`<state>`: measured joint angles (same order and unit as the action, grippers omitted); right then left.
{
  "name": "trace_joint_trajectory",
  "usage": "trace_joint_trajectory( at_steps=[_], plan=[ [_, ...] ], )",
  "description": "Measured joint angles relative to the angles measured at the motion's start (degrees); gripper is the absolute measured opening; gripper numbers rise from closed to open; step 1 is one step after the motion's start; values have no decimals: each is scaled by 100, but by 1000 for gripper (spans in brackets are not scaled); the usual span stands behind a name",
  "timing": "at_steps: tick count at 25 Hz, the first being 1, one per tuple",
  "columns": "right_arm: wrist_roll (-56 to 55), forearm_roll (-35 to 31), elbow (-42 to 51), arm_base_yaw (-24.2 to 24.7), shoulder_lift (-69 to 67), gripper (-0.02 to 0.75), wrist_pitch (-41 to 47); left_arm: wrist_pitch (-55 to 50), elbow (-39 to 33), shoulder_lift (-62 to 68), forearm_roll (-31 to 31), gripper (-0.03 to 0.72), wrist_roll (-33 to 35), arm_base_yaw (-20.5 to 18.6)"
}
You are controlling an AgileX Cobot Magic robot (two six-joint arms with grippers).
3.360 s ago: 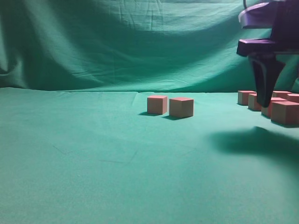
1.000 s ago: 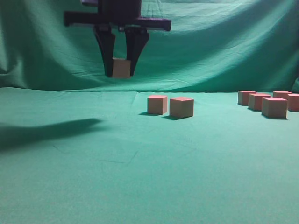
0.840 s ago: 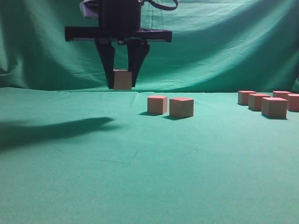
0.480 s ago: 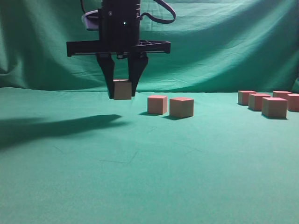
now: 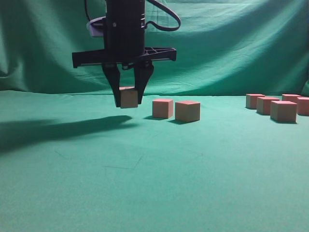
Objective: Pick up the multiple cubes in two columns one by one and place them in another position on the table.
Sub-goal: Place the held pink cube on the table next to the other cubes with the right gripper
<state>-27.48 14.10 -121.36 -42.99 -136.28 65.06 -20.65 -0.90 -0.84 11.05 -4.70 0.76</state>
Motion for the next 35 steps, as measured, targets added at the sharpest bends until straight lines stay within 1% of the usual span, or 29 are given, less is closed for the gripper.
trace_joint_trajectory(
  at_steps=[17,18,23,27,28,29,33,35],
  plan=[
    [24,34,-4,0,-186,274,37,0,0,0,0,0,0,0],
    [54,34,-4,0,-186,323,47,0,0,0,0,0,0,0],
    [213,54,-4,0,-186,488,13,0,0,0,0,0,0,0],
    [254,69,-4,0,-186,483,-38,0,0,0,0,0,0,0],
    [262,69,-4,0,-186,524,-62,0,0,0,0,0,0,0],
    [262,69,-4,0,-186,509,-86,0,0,0,0,0,0,0],
    [275,69,-103,0,-186,509,-152,0,0,0,0,0,0,0],
    [275,69,-319,0,-186,509,-141,0,0,0,0,0,0,0]
  ],
)
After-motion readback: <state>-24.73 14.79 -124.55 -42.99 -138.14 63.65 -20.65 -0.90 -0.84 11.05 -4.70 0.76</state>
